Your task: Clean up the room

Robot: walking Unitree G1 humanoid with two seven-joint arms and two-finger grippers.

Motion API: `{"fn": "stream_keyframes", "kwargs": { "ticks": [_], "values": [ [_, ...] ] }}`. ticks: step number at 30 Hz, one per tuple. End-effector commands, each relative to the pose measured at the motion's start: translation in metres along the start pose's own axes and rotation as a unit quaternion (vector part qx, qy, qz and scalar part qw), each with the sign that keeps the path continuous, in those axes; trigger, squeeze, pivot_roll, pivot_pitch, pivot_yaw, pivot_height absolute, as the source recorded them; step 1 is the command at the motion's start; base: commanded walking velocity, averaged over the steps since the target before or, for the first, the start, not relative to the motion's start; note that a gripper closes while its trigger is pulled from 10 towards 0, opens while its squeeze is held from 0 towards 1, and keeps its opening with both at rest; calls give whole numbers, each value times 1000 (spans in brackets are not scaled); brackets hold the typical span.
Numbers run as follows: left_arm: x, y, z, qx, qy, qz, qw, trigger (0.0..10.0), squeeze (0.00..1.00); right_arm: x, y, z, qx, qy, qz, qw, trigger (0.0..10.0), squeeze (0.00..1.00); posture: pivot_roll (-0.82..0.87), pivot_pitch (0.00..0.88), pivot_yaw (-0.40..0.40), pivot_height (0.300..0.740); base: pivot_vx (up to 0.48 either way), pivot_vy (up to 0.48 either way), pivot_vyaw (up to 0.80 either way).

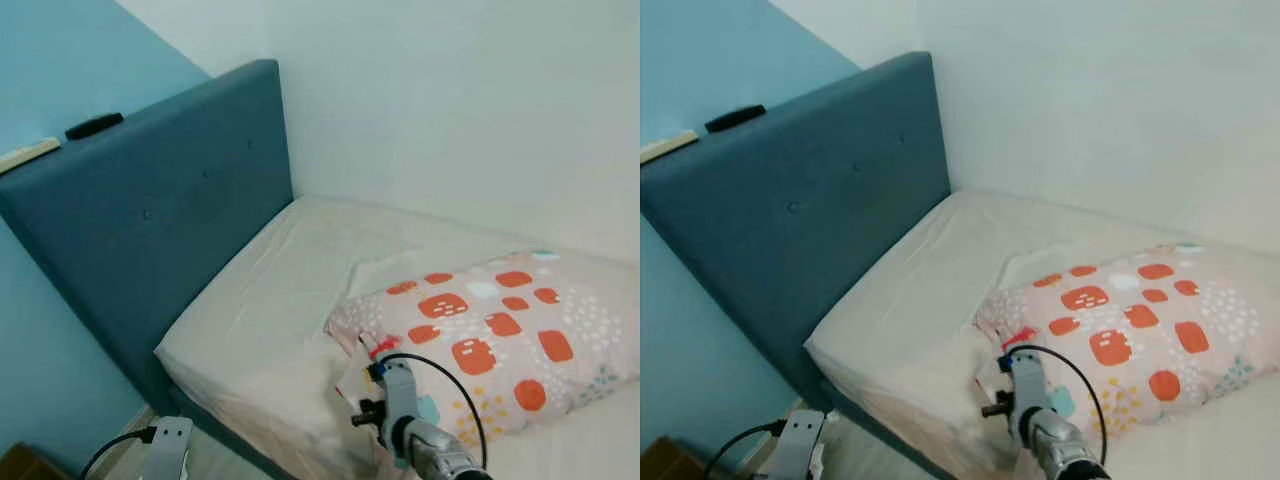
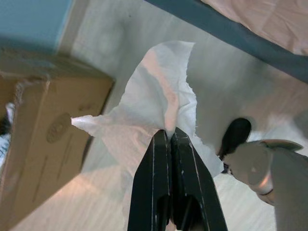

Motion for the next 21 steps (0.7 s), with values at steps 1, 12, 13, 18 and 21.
{"fn": "stream_keyframes", "kwargs": {
  "ticks": [1,12,13,18,21],
  "values": [
    [0,0,-4,5,5,-4,1000,10000,0,-1,0,-7,2,7,-1,1000,10000,0,-33,0,30,707,0,0,712],
    [0,-8,-3,13,2,-22,1000,10000,0,-1,2,-7,3,8,1,1000,10000,0,-33,0,30,707,0,0,676],
    [0,-8,-3,13,2,-22,1000,10000,0,0,3,-7,3,7,2,1000,10000,0,-33,0,32,707,0,0,663],
    [0,-7,-3,13,2,-23,1000,10000,0,0,3,-7,4,6,3,1000,10000,0,-29,0,31,707,0,0,661],
    [0,-7,-3,13,2,-22,1000,10000,0,0,4,-7,5,5,4,1000,10000,0,-29,0,32,707,0,0,656]
  ]
}}
Point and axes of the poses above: a point about 5 cm out from each wrist's last joint towards the gripper, its own x axis pointing out of the wrist towards the gripper, its own z axis along the axis of the wrist's last joint, y = z × x, the point moved 5 cm from there along x, pointing out of the wrist towards the gripper, and after that the axes turned 8 degrees about -x, right-handed, at the moved point
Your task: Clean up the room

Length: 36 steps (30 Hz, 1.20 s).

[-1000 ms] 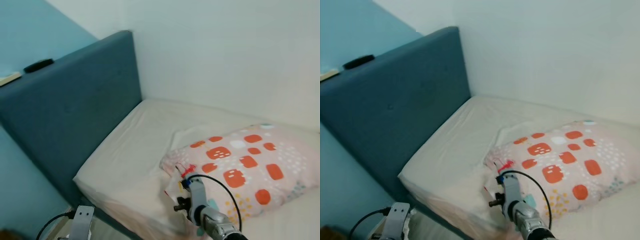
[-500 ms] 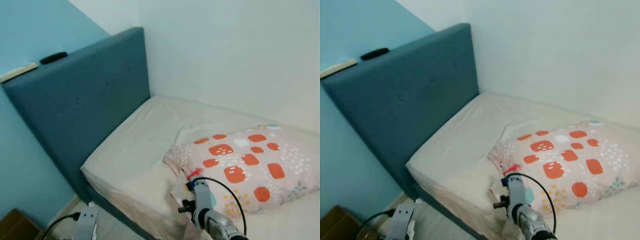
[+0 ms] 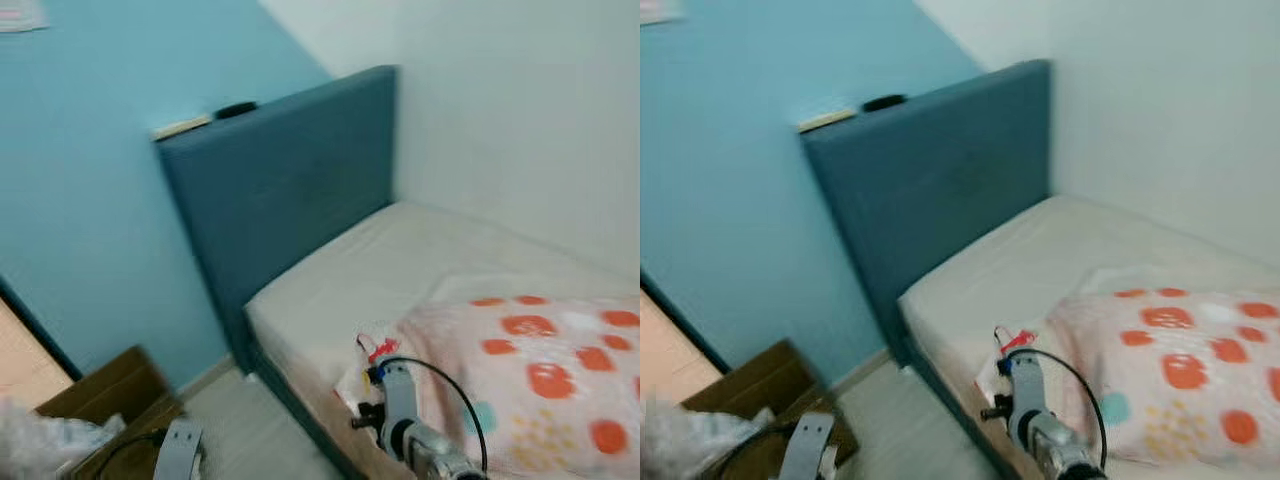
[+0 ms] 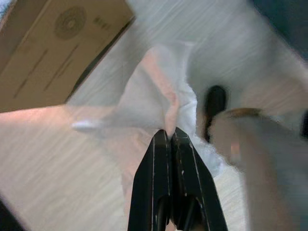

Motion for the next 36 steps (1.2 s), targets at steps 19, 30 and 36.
{"fn": "stream_keyframes", "kwargs": {
  "ticks": [19,30,36],
  "values": [
    [0,5,9,14,-12,2,1000,10000,0,3,8,5,-5,-11,13,1000,10000,0,-30,0,34,707,0,0,657],
    [1,-3,16,11,-25,-13,1000,10000,0,-5,-12,-18,30,26,-43,998,10000,0,-36,0,3,707,0,0,661],
    [1,-15,32,-15,-47,-25,998,10000,0,-19,-33,-46,96,56,-99,989,10000,0,-43,0,-58,707,0,0,658]
  ]
}}
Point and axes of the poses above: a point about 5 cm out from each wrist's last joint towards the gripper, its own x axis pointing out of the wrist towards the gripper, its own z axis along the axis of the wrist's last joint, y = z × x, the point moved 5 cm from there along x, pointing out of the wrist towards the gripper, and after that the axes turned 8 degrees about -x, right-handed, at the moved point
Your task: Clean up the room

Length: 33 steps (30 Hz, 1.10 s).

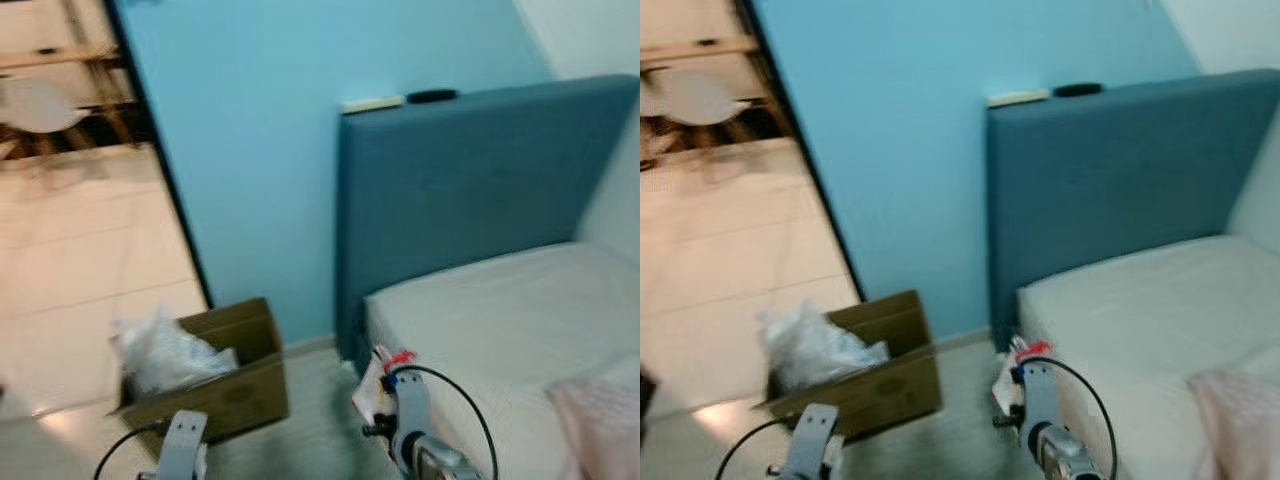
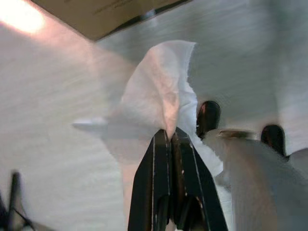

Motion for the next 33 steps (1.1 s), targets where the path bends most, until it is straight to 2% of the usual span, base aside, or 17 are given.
{"fn": "stream_keyframes", "kwargs": {
  "ticks": [1,7,12,19,25,33],
  "values": [
    [1,-7,13,-14,-19,-7,1000,10000,0,-4,-14,-9,31,13,-26,999,10000,0,-36,0,-81,707,0,0,650],
    [2,-18,18,-31,-28,-16,999,10000,0,-9,-26,-22,33,32,-42,998,10000,0,-9,0,-103,707,0,0,654],
    [2,-22,18,-41,-30,-19,999,10000,0,-10,-30,-20,48,27,-54,997,10000,0,1,0,-101,707,0,0,651],
    [2,-22,23,-41,-39,-22,998,10000,0,-6,-25,-7,55,0,-43,998,10000,0,0,0,-82,707,0,0,651],
    [2,-19,22,-27,-36,-20,999,10000,0,-5,-23,-3,29,-4,-37,999,10000,0,-6,0,-59,707,0,0,653],
    [2,-18,22,-36,-37,-27,998,10000,0,-6,-24,-3,36,-9,-37,999,10000,0,3,0,-50,707,0,0,649]
  ]
}}
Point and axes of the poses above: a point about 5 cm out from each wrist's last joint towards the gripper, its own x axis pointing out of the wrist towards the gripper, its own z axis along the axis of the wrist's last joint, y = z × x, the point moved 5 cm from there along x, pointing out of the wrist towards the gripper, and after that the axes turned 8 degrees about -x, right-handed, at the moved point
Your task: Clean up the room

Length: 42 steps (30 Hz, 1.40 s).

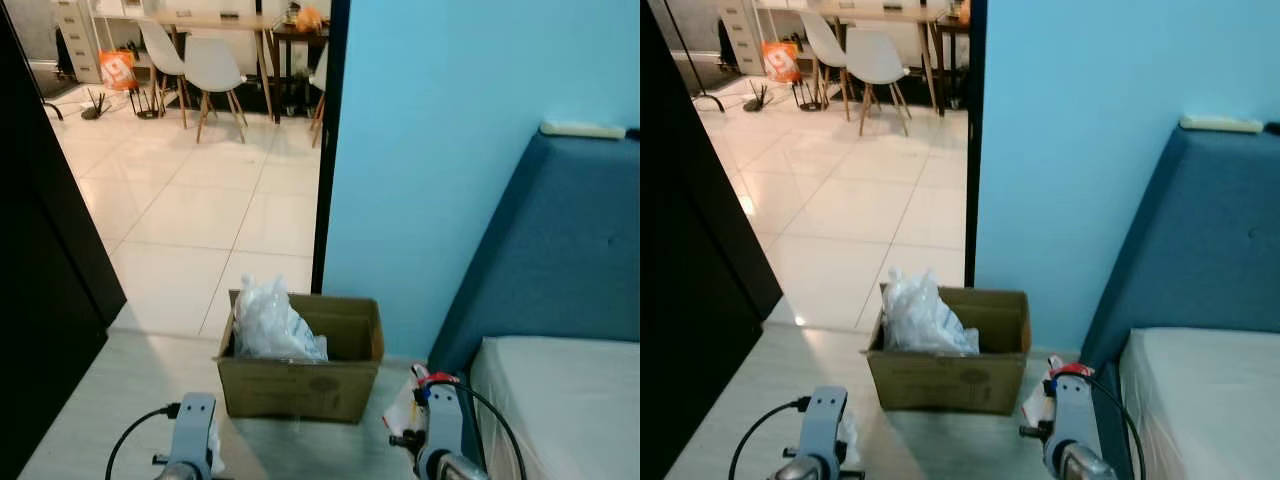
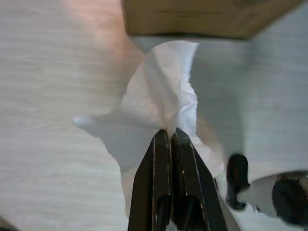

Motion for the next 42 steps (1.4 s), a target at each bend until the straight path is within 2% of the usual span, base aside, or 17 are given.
{"fn": "stream_keyframes", "kwargs": {
  "ticks": [1,7,22,24,25,31,37,39,42],
  "values": [
    [-1,1,-4,-8,5,-4,1000,10000,0,0,4,-1,-7,-1,2,1000,10000,0,5,0,-48,707,0,0,556],
    [0,0,1,-3,-1,-14,1000,10000,0,1,3,0,-27,1,-5,1000,10000,0,8,0,-43,707,46,0,185],
    [1,-6,10,6,-9,-33,999,10000,0,5,12,15,-31,-17,4,999,10000,0,10,0,-32,707,438,0,0],
    [1,-10,12,-2,-12,-43,999,10000,0,5,11,16,-33,-17,2,999,10000,0,8,0,-32,707,480,0,0],
    [1,-17,17,-5,-20,-61,998,10000,0,5,11,16,-35,-16,1,999,10000,0,8,0,-32,707,480,0,0],
    [2,-25,24,-5,-29,-79,996,10000,0,5,11,17,-29,-15,-2,999,10000,0,8,0,-32,707,480,0,0],
    [2,-34,31,-4,-37,-100,994,10000,0,6,12,15,-30,-9,-1,1000,10000,0,6,0,-30,707,480,0,-656],
    [1,-53,39,17,-43,-142,989,10000,0,6,11,15,-29,-8,-6,1000,10000,0,4,0,-28,707,225,0,-344],
    [0,-61,40,35,-40,-155,987,10000,0,6,10,16,-29,-9,-8,1000,10000,0,4,0,-28,707,0,0,0]
  ]
}}
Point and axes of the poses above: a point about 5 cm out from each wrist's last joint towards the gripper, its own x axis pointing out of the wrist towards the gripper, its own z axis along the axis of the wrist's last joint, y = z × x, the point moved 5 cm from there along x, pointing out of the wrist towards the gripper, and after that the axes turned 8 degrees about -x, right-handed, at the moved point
